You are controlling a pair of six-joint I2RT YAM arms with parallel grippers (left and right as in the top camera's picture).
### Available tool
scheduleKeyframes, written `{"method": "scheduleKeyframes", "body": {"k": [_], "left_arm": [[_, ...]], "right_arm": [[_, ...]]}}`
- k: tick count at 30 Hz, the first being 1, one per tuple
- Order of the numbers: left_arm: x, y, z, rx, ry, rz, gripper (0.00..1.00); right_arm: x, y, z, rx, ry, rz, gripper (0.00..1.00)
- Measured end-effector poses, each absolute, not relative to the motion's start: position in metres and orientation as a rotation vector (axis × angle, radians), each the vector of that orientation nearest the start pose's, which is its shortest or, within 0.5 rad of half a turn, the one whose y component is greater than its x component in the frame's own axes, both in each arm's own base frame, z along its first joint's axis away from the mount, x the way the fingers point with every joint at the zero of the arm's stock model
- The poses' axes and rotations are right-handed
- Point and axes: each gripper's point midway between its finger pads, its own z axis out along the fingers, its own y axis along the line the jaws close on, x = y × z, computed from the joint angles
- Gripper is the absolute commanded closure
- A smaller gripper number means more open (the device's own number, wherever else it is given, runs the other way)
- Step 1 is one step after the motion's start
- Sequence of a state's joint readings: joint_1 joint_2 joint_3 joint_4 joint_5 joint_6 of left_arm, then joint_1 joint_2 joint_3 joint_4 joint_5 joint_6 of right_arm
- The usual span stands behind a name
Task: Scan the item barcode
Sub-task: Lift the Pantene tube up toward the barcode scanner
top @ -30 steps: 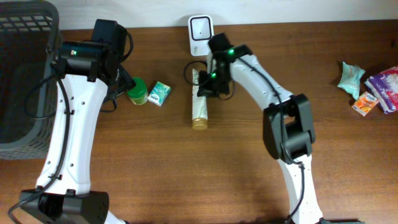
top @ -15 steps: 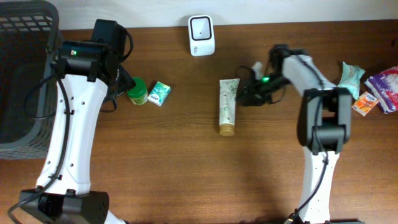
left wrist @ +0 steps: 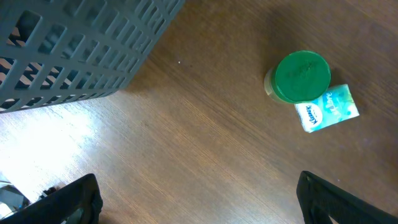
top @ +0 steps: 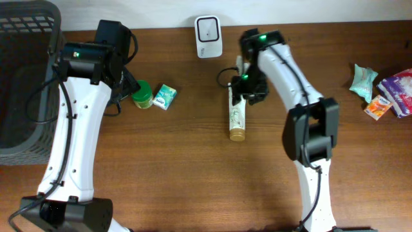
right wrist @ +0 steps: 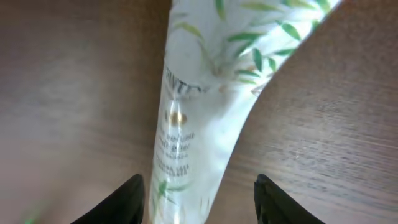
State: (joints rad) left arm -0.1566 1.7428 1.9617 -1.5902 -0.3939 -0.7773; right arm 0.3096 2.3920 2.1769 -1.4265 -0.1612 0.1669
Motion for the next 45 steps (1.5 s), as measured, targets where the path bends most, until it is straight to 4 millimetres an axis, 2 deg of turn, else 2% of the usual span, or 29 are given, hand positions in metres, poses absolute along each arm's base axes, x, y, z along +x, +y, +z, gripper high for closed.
{"method": "scheduleKeyframes", "body": {"k": [5,8,10,12,15,20,23,25,26,29,31,35,37,39,41,44,45], "left_arm": [[0.344,0.013,0.257,-0.897,2.616,0.367,0.01],[0.344,0.013,0.257,-0.897,2.616,0.368,0.01],[0.344,0.013,0.257,-0.897,2.616,0.368,0.01],[0.344,0.013,0.257,-0.896,2.616,0.368,0.01],[0.344,0.013,0.257,-0.897,2.616,0.368,0.01],[0.344,0.013,0.257,-0.897,2.616,0.368,0.01],[0.344,0.013,0.257,-0.897,2.616,0.368,0.01],[0.344,0.013,0.257,-0.897,2.616,0.368,0.01],[0.344,0.013,0.257,-0.897,2.616,0.368,0.01],[0.344,0.013,0.257,-0.897,2.616,0.368,0.01],[0.344,0.013,0.257,-0.896,2.616,0.368,0.01],[0.344,0.013,0.257,-0.897,2.616,0.368,0.01],[0.344,0.013,0.257,-0.897,2.616,0.368,0.01],[0.344,0.012,0.257,-0.897,2.615,0.367,0.01],[0.344,0.013,0.257,-0.897,2.616,0.368,0.01],[0.344,0.013,0.257,-0.897,2.616,0.368,0.01],[0.344,0.013,0.257,-0.897,2.616,0.368,0.01]], "right_arm": [[0.421,0.182,0.047,-0.209,3.150,-0.055,0.59],[0.421,0.181,0.033,-0.197,3.125,-0.150,0.62],[0.420,0.171,0.023,-0.161,3.116,-0.239,0.79],[0.418,0.164,0.018,-0.134,3.111,-0.299,0.84],[0.420,0.160,0.021,-0.123,3.097,-0.326,0.96],[0.424,0.161,0.043,-0.123,3.089,-0.330,0.96],[0.439,0.172,0.061,-0.110,3.036,-0.250,0.96],[0.445,0.180,0.065,-0.114,3.017,-0.185,0.96],[0.450,0.189,0.068,-0.148,3.001,-0.122,0.96],[0.482,0.212,0.095,-0.205,2.863,0.027,0.96],[0.523,0.234,0.131,-0.215,2.656,0.140,0.96],[0.575,0.260,0.174,-0.220,2.370,0.250,0.96],[0.594,0.269,0.193,-0.210,2.251,0.290,0.96],[0.604,0.273,0.199,-0.204,2.197,0.307,0.96],[0.613,0.277,0.194,-0.198,2.168,0.315,0.96],[0.619,0.276,0.163,-0.198,2.205,0.296,0.96],[0.621,0.269,0.140,-0.185,2.242,0.259,0.96]]}}
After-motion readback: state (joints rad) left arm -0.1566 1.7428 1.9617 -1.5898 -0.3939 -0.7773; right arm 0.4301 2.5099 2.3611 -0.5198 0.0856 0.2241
